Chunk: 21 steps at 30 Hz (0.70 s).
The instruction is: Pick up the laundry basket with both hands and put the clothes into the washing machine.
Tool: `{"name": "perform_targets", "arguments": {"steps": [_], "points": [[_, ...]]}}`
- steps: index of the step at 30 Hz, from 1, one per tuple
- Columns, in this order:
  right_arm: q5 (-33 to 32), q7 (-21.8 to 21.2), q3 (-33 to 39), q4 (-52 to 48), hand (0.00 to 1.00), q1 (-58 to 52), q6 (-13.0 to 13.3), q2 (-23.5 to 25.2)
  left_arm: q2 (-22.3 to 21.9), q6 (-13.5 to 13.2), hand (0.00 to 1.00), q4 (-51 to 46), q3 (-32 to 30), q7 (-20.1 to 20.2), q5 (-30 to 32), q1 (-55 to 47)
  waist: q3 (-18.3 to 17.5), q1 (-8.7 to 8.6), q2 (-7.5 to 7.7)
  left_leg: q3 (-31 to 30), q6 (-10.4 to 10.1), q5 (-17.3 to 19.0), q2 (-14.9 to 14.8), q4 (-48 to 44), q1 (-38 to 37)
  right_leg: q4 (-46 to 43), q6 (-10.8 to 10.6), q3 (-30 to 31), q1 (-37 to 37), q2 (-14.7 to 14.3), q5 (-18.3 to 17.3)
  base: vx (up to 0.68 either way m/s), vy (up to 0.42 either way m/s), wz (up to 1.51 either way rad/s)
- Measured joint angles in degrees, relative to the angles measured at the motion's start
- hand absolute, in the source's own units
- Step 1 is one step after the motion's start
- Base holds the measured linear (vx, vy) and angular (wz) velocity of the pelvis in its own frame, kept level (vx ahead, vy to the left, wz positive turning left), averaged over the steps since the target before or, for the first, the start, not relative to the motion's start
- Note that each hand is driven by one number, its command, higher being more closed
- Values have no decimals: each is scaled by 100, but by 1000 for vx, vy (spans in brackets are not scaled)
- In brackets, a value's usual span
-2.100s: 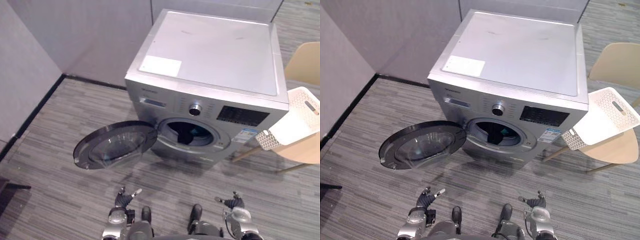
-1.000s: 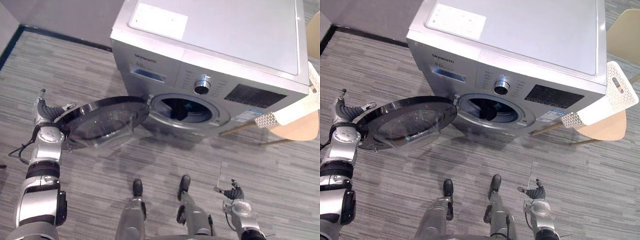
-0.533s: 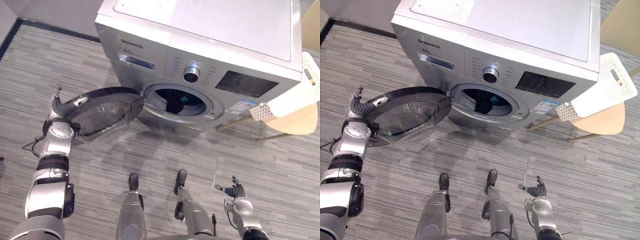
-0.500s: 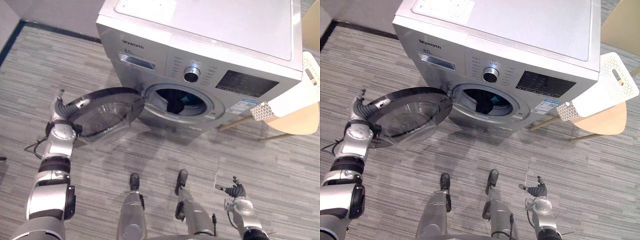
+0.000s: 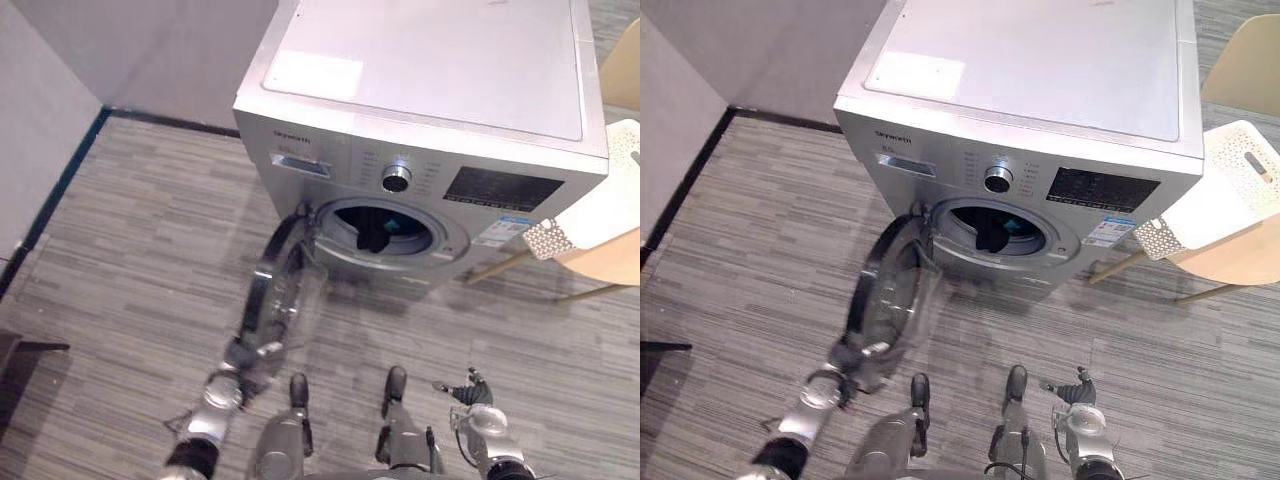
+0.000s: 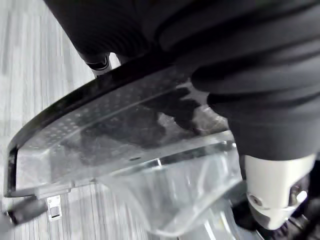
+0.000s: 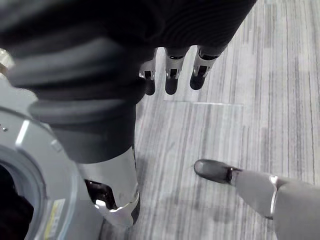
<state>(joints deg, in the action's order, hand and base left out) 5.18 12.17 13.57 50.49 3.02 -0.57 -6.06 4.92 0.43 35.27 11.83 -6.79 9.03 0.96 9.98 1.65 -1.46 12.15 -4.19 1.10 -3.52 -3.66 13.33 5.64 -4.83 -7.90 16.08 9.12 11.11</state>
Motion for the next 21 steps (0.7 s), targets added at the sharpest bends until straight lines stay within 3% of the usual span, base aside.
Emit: {"name": "perform_targets", "arguments": {"steps": [3, 6, 7, 8, 9, 10, 11, 12, 13, 14, 15, 16, 17, 19, 21], "points": [[19, 18, -2, 3, 0, -7, -3, -75, -67, 43, 0, -29, 49, -226, -14, 21, 20, -110, -107, 226, -4, 2, 32, 86, 81, 1, -32, 244, 295, -8, 43, -26, -15, -39], [51, 42, 43, -3, 0, -11, -47, -218, 174, 65, 0, 200, 252, -335, -17, 393, 105, -179, -262, 362, -15, -4, 89, 143, 268, 28, -41, 570, 643, -20, 37, -71, -22, -29], [51, 44, 50, -87, 0, -21, -48, -265, 525, 141, 0, 276, 568, -333, -15, 579, 119, -235, -318, 375, -15, -3, 170, 336, 260, 37, -263, 761, 797, -43, -136, -127, -51, -50], [47, 60, 47, -279, 0, 11, -25, -383, 813, 158, 0, 562, 835, -352, 16, 870, 137, -209, -626, 412, 24, 14, -109, 709, 297, -77, -835, 784, 927, -265, -577, -204, -102, -62], [44, 88, 83, -317, 0, 134, 0, -453, 964, 153, 0, 753, 930, -346, 23, 1120, 223, -143, -928, 595, 56, -106, -422, 750, 399, -664, -467, 803, 1145, -569, -525, -211, -125, -42], [35, 169, 159, -304, 0, 192, 14, -394, 1317, 224, 0, 933, 1075, -251, 81, 1663, 450, -80, -1074, 612, -244, 60, -647, 661, 518, -2788, 66, 855, 1672, -852, -970, -159, -127, 54], [-24, 237, 90, -285, 0, 147, 29, -176, 1750, 400, 0, 594, 1098, -135, 84, 1886, 578, -280, -636, 584, -469, 47, -429, 203, 708, -3272, -9, 864, 1658, -511, -1767, -81, -233, 135], [-66, 264, -106, -322, 0, 167, 64, -5, 2194, 544, 0, 216, 917, -137, 72, 2004, 542, -424, -221, 575, -565, -4, -432, -1301, 1309, -2948, 119, 915, 1840, -354, -2000, -21, -226, 120], [-76, 246, -186, -434, 0, 209, 62, -5, 2217, 622, 0, 240, 754, -197, 67, 2090, 535, -383, -286, 592, -546, 59, -572, -1541, 1361, -2589, -66, 913, 1910, -495, -1875, 11, -232, 15], [-127, 270, -228, -677, 0, 239, 82, -39, 2151, 651, 0, 293, 537, -354, 60, 2271, 523, -171, -682, 749, -507, 53, -897, -677, 824, -2207, 133, 613, 1875, -748, -1678, 96, -2, -9], [-134, 296, -114, -633, 0, 157, 144, 39, 2135, 596, 0, 206, 439, -413, 62, 2623, 608, -204, -695, 809, -534, -127, -823, 260, 286, -2695, 454, 498, 1748, -575, -1672, 143, 20, 35], [-157, 292, -116, -540, 0, 224, 130, 78, 2092, 584, 0, 170, 327, -456, 66, 2863, 741, -222, -609, 899, -572, -395, -758, 435, 244, -2483, 129, 471, 1596, -435, -1779, 28, 27, 77], [-234, 248, -239, -470, 0, 345, 111, 183, 1955, 650, 0, 173, 177, -538, 58, 3125, 801, -237, -497, 948, -635, -415, -815, 362, 232, -2068, -16, 489, 1534, -587, -1464, -53, -1, 31], [-244, 264, -359, -716, 0, 257, 173, 433, 1774, 674, 0, 67, 134, -723, 36, 3330, 802, -280, -337, 1002, -594, -348, -852, 429, 172, -1459, 18, 472, 1409, -684, -1152, -104, 29, -10], [-252, 258, -456, -814, 0, 220, 169, 589, 1413, 724, 0, -6, 95, -1090, -145, 3703, 864, -275, 52, 1062, -529, -262, -754, 418, 256, -1088, 28, 483, 1389, -629, -785, -233, 28, -24]]}}
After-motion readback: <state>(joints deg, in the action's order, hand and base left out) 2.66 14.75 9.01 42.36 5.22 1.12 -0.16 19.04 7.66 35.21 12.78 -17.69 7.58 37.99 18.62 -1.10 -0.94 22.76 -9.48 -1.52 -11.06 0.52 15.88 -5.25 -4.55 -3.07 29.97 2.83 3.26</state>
